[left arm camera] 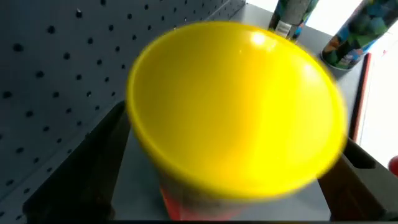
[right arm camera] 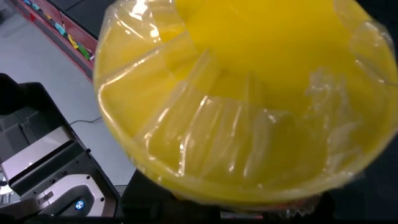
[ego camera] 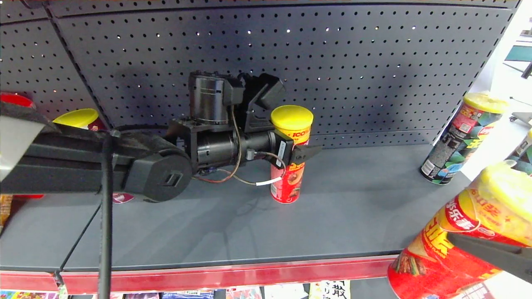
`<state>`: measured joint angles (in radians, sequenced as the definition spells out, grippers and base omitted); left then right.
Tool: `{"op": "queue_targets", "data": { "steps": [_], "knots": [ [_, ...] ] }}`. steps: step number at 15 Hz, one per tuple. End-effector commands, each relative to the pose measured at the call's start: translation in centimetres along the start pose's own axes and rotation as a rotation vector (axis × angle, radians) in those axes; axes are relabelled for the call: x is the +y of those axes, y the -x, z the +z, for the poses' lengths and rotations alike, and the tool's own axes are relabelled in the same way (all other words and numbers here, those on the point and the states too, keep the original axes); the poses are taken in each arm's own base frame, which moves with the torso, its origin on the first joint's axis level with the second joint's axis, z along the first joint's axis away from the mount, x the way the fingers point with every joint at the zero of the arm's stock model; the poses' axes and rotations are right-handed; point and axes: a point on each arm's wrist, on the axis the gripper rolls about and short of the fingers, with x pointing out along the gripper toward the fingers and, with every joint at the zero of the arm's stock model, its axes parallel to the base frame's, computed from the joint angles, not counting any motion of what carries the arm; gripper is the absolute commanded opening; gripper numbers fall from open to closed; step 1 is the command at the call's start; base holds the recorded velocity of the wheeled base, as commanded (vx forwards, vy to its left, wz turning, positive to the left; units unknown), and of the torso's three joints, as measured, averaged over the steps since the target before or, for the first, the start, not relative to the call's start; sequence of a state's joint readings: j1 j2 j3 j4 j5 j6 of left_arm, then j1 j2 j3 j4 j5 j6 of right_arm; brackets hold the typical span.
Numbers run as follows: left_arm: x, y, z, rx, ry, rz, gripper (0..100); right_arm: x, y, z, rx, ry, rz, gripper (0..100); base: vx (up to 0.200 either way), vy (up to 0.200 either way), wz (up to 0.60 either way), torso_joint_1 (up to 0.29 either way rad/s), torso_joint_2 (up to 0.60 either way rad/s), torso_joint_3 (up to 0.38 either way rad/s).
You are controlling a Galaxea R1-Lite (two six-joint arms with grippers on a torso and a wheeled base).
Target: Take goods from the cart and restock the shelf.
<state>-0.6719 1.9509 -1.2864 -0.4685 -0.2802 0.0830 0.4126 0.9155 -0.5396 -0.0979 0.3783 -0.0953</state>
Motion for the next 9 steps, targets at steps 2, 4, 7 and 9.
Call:
{"op": "queue_targets", "data": {
  "steps": [2,4,7,9],
  "knots": [
    [-0.4,-0.9,-0.8,0.015,0.003,-0.012,0,0.0,0.1,0.0,-0.003,0.001,-0.001,0,0.0,0.0,0.0,0.0,0.0,0.0],
    [-0.4,-0.9,-0.8,0.016,0.008,-0.02,0,-0.2,0.1,0.0,-0.002,-0.003,-0.017,0,0.0,0.0,0.0,0.0,0.0,0.0],
    [-0.5,-0.6,-1.1,0.027,0.011,-0.032,0,-0.2,0.1,0.1,-0.005,-0.002,-0.019,0,0.0,0.0,0.0,0.0,0.0,0.0],
    [-0.7,0.8,-1.1,0.035,0.017,-0.055,0,-0.2,0.1,0.1,-0.006,-0.003,-0.019,0,0.0,0.0,0.0,0.0,0.0,0.0]
  ]
}}
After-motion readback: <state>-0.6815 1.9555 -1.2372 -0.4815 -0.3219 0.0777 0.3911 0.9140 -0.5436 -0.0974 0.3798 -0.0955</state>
